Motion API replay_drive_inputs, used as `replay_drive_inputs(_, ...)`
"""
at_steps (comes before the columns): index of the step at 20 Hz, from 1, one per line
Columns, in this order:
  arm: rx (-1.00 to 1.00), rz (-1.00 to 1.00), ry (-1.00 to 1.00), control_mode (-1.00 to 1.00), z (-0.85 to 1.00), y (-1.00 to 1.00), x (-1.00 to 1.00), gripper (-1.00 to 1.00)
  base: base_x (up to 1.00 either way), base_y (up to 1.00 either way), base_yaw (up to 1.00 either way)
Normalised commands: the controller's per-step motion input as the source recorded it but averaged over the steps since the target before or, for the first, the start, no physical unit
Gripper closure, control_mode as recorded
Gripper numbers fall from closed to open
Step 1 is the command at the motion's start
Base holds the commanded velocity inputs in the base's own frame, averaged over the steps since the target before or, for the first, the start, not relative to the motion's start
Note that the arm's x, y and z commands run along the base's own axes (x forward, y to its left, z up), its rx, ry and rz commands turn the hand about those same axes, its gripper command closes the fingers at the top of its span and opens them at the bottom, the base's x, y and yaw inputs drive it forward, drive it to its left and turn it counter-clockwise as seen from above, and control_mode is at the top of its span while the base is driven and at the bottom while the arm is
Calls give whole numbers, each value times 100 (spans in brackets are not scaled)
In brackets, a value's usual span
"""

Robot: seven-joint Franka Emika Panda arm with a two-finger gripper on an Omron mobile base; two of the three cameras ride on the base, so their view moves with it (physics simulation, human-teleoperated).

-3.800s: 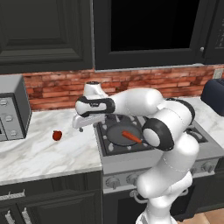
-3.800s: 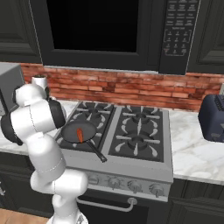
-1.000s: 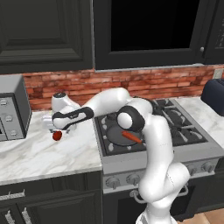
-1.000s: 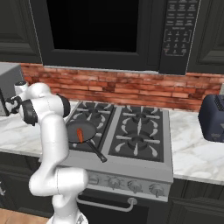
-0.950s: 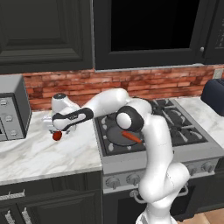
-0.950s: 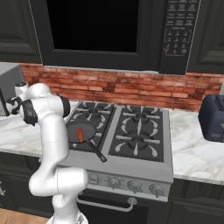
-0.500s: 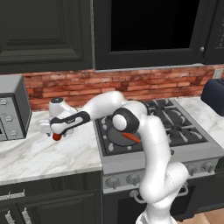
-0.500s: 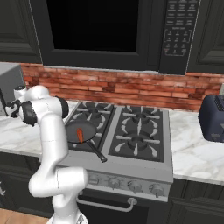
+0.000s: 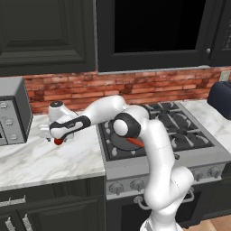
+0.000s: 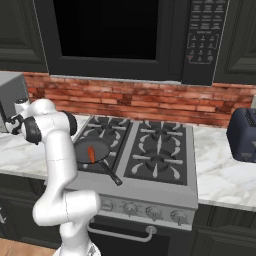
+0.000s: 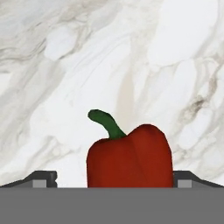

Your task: Put the bell pepper and carrot in the pan. Then turn on the front left burner and set the heat to medium.

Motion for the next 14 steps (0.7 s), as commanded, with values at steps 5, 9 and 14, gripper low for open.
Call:
replay_drive_inputs(5,0,0,0,-100,0,0,0,100,0,0,0)
replay_drive_inputs(9,0,0,0,-100,0,0,0,100,0,0,0)
replay_drive_inputs(14,0,0,0,-100,0,-1,-1,100,0,0,0)
